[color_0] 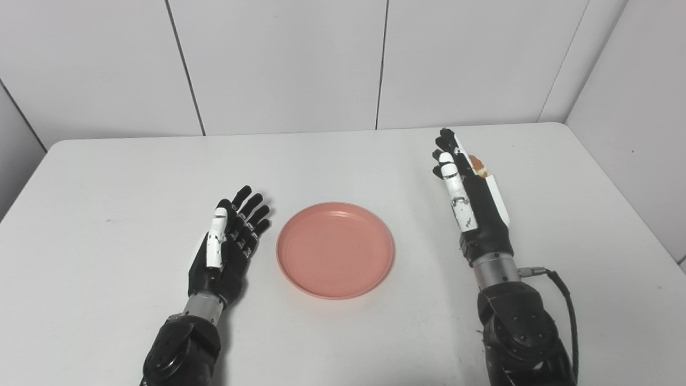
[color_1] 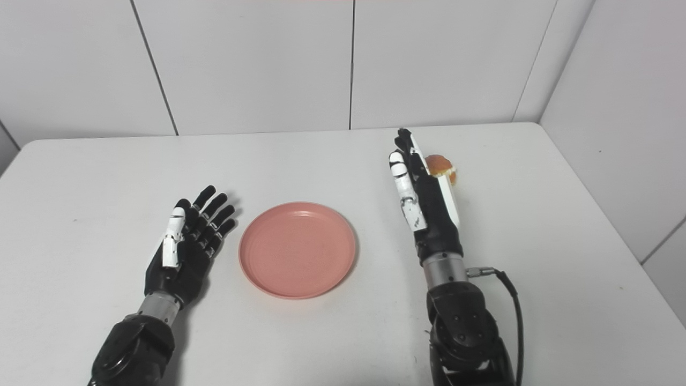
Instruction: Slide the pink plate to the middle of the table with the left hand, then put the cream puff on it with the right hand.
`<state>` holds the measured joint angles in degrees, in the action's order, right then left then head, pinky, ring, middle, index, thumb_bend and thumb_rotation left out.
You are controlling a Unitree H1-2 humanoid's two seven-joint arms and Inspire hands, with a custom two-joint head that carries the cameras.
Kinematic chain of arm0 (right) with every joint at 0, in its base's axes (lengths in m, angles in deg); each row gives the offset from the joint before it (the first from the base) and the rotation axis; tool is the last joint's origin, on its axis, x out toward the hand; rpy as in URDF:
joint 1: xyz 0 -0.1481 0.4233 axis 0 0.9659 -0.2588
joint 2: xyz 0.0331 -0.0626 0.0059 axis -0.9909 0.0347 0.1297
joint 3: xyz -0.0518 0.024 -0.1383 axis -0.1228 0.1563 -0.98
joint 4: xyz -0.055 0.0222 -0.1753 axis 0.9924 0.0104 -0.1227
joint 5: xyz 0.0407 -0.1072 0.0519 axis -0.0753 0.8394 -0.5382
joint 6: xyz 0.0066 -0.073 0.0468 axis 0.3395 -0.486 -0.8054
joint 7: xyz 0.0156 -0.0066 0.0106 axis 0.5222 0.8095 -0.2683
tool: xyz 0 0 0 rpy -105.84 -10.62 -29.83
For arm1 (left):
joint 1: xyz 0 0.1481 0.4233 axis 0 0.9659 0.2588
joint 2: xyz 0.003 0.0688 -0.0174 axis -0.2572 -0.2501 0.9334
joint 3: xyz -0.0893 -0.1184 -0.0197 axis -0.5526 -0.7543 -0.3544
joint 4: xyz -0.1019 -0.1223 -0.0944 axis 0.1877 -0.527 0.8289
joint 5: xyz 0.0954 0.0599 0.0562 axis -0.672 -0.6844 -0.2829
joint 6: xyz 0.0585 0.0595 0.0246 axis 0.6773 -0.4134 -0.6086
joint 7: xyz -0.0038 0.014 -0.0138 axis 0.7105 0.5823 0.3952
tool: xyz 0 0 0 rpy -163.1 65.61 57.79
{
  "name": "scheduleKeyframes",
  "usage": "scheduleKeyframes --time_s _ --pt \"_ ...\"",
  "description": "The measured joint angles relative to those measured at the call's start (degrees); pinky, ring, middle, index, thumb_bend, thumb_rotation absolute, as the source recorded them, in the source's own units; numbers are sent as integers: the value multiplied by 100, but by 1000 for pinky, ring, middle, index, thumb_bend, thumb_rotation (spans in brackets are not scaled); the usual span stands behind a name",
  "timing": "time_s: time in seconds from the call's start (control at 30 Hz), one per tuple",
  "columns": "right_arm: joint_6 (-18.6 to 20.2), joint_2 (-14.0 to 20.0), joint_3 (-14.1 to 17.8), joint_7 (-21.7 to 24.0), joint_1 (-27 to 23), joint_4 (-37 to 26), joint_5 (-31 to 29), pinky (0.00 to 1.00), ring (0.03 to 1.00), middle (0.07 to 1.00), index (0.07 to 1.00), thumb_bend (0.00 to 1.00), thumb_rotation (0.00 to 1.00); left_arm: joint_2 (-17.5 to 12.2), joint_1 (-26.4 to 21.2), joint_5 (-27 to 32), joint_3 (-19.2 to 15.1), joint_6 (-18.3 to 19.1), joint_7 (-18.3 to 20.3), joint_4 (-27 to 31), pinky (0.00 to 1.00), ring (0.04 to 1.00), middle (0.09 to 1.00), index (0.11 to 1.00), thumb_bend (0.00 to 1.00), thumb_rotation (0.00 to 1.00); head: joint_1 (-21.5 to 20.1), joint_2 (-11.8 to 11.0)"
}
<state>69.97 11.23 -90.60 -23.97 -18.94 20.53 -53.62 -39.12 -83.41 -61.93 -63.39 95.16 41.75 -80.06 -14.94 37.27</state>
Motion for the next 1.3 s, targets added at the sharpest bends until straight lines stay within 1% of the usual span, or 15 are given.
scheduleKeyframes --time_s 0.07,0.13,0.27,0.33,0.37,0.43,0.47,0.6,0.67,0.73,0.87,0.9,1.03,1.2,1.3 --pt "85 159 -5 1 -103 -8 290 886 922 938 946 326 1000 -24 48 -63 6 -87 5 -1 958 929 932 910 367 1000 -79 -35" --pt "252 335 -25 33 -224 -13 555 888 925 942 948 339 1000 -76 71 -90 8 -240 45 -62 958 929 932 910 366 1000 -149 -70" --pt "353 582 -62 127 -410 20 888 816 905 936 944 367 989 -235 85 -125 7 -598 243 -283 969 937 936 917 381 999 -255 -123" --pt "356 765 -112 182 -553 128 1124 767 893 936 940 394 951 -323 86 -133 8 -742 301 -386 963 934 933 916 390 984 -299 -141" --pt "361 840 -125 217 -608 144 1244 761 888 932 934 421 937 -356 91 -134 8 -807 319 -414 955 929 928 912 391 974 -299 -150" --pt "379 1032 -172 252 -772 197 1574 797 901 939 925 500 908 -420 112 -137 5 -899 362 -453 941 919 914 893 395 927 -334 -176" --pt "385 1123 -178 278 -847 250 1710 801 903 939 923 509 903 -432 116 -148 3 -922 362 -463 941 918 913 892 395 924 -334 -176" --pt "428 1446 -168 359 -1126 430 2119 786 890 920 887 662 788 -439 135 -184 -1 -962 360 -469 921 904 900 880 394 908 -378 -176" --pt "460 1545 -165 413 -1227 548 2247 776 886 920 894 710 749 -446 141 -185 0 -985 361 -471 929 905 898 880 395 904 -361 -167" --pt "499 1666 -210 602 -1310 631 2384 772 885 924 903 748 727 -447 148 -182 -1 -1005 363 -479 932 909 899 881 399 902 -361 -167" --pt "734 1964 -348 1039 -1533 865 2725 765 887 939 926 825 673 -471 166 -165 0 -1044 393 -485 942 917 905 886 392 925 -361 -158" --pt "786 2003 -335 1098 -1585 954 2786 755 884 940 929 834 649 -483 172 -164 2 -1046 397 -484 938 913 902 884 387 927 -361 -132" --pt "863 2036 -287 1280 -1691 1169 3006 751 896 956 950 869 627 -506 188 -164 1 -1061 399 -475 932 907 897 877 386 916 -343 -132" --pt "879 2012 -173 1887 -1850 1595 3448 781 934 981 977 909 602 -526 208 -170 3 -1081 399 -461 939 909 900 881 393 924 -387 -150" --pt "883 1991 -156 2024 -1932 1830 3674 788 934 977 974 917 594 -565 240 -171 13 -1081 399 -432 934 906 897 879 391 928 -387 -150"
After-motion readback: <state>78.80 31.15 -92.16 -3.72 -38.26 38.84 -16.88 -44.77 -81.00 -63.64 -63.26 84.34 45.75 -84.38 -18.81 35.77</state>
